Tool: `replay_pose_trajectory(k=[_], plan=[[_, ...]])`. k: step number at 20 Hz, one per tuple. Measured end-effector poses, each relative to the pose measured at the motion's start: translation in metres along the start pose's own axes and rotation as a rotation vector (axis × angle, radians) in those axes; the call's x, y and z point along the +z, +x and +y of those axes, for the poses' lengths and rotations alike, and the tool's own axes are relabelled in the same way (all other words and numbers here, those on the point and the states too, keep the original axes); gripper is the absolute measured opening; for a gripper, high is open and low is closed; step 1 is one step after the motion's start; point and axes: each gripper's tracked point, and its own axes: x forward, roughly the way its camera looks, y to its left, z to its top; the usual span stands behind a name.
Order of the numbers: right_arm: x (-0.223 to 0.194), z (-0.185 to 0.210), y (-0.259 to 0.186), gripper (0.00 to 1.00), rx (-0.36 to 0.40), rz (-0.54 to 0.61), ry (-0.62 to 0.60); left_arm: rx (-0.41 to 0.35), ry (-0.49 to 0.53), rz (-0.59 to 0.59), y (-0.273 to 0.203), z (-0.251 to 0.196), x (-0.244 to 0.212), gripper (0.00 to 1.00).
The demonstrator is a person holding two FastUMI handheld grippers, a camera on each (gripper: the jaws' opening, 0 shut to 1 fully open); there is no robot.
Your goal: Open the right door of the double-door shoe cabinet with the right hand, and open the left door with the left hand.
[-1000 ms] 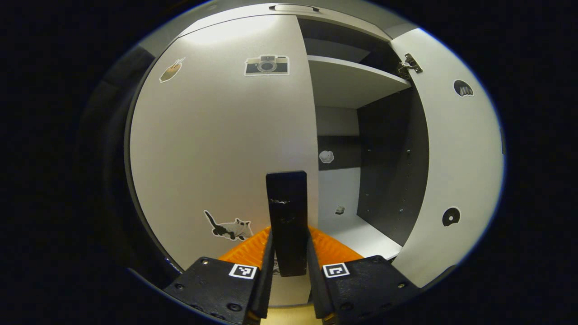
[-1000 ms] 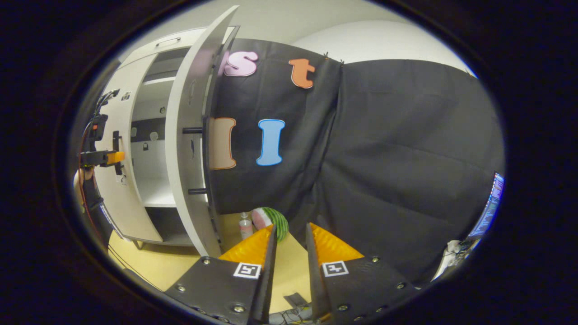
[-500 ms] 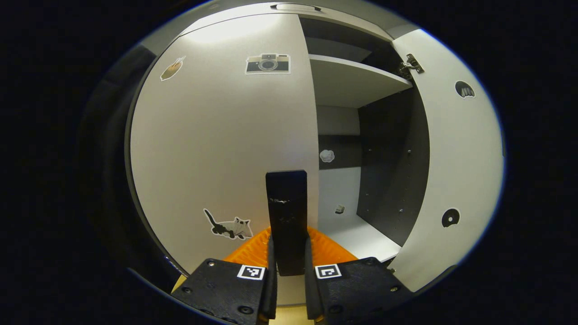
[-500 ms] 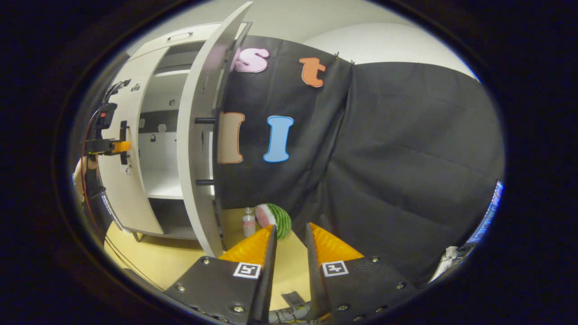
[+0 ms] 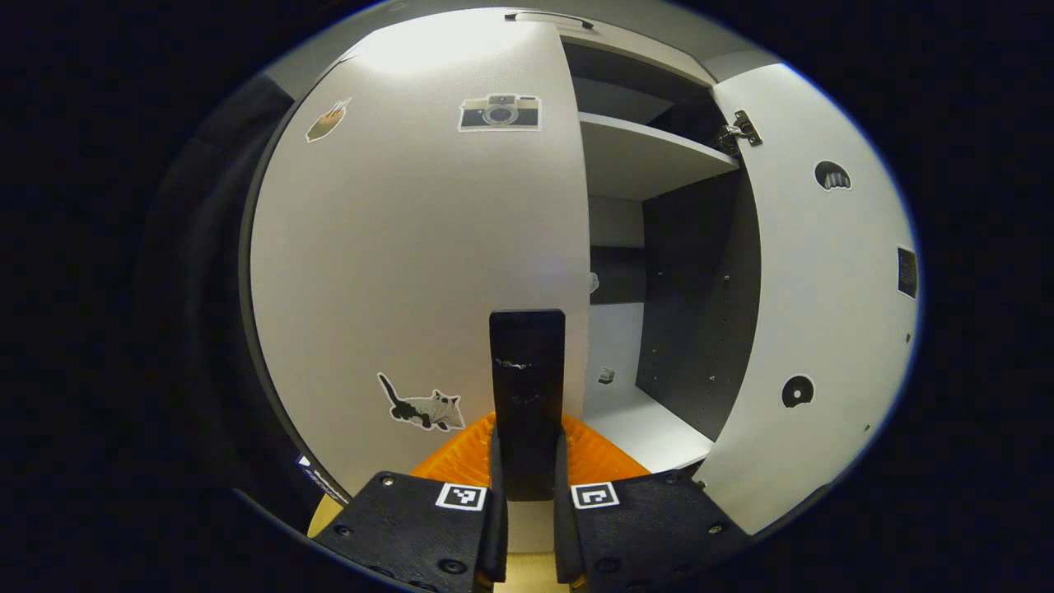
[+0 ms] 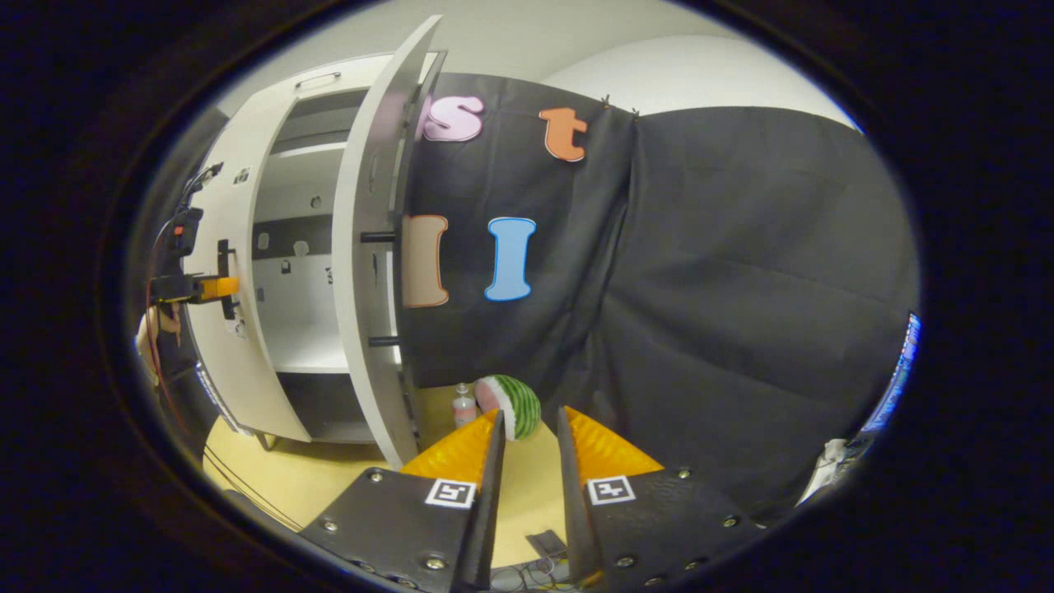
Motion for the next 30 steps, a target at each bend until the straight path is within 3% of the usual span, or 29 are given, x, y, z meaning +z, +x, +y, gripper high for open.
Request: replay_pose_trajectory(k=[12,13,16,21,23,24,30], plan=[[-0.003,0.024,-0.027,0.35,0.057,-0.004,0.058,-0.066,-0.012,0.001,-0.049,0.009,-0.006,0.23],[-0.004,0.026,-0.029,0.39,0.061,-0.004,0.060,-0.073,-0.013,0.001,-0.053,0.010,-0.006,0.23],[-0.008,0.038,-0.035,0.35,0.076,0.001,0.076,-0.095,-0.014,-0.003,-0.064,0.013,-0.008,0.23],[-0.011,0.063,-0.035,0.39,0.128,0.007,0.106,-0.125,-0.020,-0.006,-0.080,0.018,-0.010,0.23],[-0.010,0.069,-0.035,0.31,0.140,0.006,0.104,-0.133,-0.025,-0.005,-0.087,0.021,-0.011,0.23],[-0.009,0.073,-0.035,0.35,0.145,0.005,0.102,-0.137,-0.024,-0.006,-0.086,0.021,-0.011,0.23],[-0.007,0.093,-0.028,0.31,0.186,0.007,0.095,-0.164,-0.020,0.000,-0.097,0.026,-0.014,0.23]])
